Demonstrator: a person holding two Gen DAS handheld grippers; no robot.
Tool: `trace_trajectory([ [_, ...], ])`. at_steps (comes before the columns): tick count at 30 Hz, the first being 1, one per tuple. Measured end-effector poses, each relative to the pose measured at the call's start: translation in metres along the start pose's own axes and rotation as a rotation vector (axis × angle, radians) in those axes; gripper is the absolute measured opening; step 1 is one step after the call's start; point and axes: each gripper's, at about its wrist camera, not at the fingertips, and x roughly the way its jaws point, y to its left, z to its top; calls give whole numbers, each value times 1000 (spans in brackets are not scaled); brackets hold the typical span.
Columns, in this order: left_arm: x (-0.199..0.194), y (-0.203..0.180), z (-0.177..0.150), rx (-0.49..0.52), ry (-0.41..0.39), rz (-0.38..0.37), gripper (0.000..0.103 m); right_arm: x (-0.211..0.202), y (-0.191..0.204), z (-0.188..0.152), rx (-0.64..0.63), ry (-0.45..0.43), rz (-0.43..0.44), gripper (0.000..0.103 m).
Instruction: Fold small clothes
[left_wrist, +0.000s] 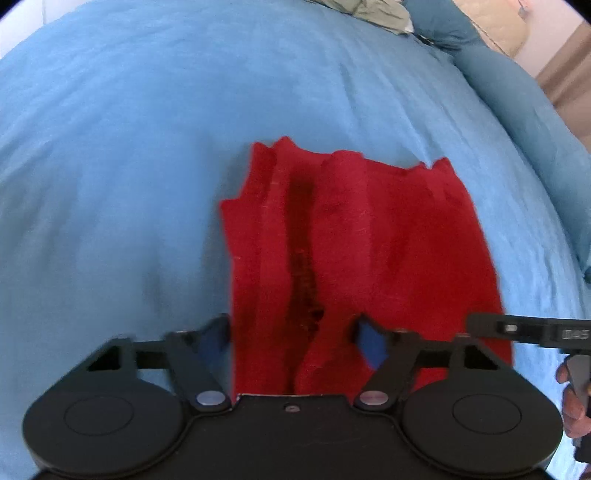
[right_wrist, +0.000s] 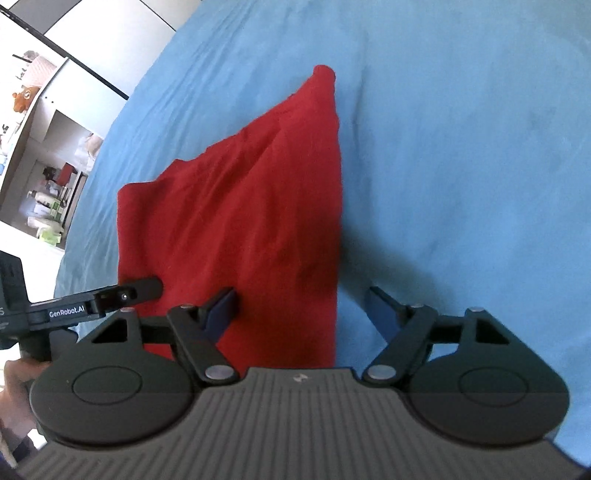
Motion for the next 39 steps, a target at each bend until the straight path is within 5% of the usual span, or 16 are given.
trace_trajectory([
  [1, 0, -4, 1, -1, 4, -4, 50, 2, 2, 0, -6, 8, 15, 64],
  [4, -4, -18, 3, 12, 5, 41, 37, 3, 8, 3, -24, 8, 23, 50],
  [9, -19, -51, 2, 84, -49, 133, 26, -14, 24, 3, -68, -43, 15, 40],
  [19, -80, -101, -26, 92, -103, 93, 25, -97, 44, -14, -129, -127, 43, 38],
  [27, -102, -149, -84, 15, -96, 63, 25, -178, 27, -55, -174, -140, 2, 38],
  [33, -59, -164, -121, 18, -73, 83, 24, -165, -14, -92, -163, -97, -43, 38],
  [39, -37, -158, -147, 69, -150, 95, 31, -133, -70, -130, -168, -136, -54, 40],
])
